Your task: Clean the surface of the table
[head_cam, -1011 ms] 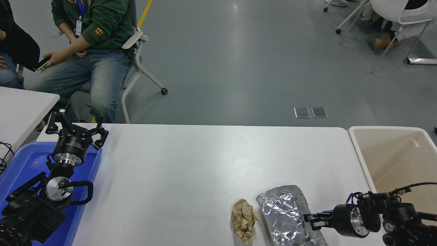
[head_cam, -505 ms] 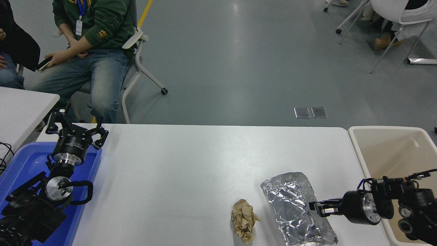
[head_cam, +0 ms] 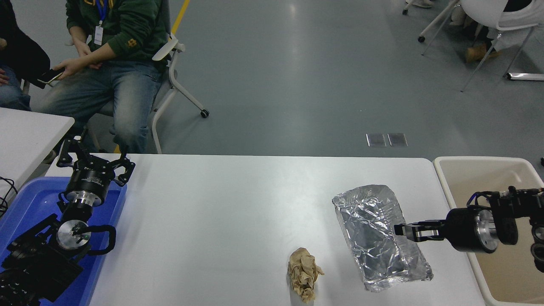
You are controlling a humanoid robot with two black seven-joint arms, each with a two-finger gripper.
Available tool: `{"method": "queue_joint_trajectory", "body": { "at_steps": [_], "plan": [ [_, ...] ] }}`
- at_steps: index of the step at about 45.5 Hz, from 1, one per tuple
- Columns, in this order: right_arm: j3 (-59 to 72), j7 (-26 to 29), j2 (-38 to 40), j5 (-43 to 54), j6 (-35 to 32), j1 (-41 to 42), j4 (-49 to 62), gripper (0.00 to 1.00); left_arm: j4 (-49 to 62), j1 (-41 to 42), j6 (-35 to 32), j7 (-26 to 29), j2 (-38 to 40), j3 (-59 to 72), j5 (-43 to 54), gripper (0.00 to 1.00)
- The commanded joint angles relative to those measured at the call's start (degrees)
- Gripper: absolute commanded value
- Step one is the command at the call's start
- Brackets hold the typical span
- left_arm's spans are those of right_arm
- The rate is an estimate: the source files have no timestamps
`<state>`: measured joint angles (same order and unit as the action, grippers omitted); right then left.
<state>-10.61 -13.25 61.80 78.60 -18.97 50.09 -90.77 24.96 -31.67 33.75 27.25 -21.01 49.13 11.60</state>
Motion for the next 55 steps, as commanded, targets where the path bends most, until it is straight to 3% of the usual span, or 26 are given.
{"method": "queue_joint_trajectory", "body": {
  "at_steps": [1,22,38,55],
  "plan": [
    [-0.28,-0.37,4.38,-4.68,-3.79,6.50,-2.48,0.00,0.00,0.03,0.00,0.00,0.00,0.00,0.00,1.00],
    [-0.64,-2.04,11.15,-9.60,-11.70,17.58,-1.69,0.00,0.00,0.03,0.00,0.00,0.00,0.00,0.00,1.00],
    [0.51,-2.30,15.28,-9.43,-11.61,17.23,4.37,0.00,0.00,0.03,0.00,0.00,0.00,0.00,0.00,1.00],
    [0.60,-2.48,9.93,-9.69,-7.48,11.44,18.60,0.00,0.00,0.03,0.00,0.00,0.00,0.00,0.00,1.00]
  ]
}}
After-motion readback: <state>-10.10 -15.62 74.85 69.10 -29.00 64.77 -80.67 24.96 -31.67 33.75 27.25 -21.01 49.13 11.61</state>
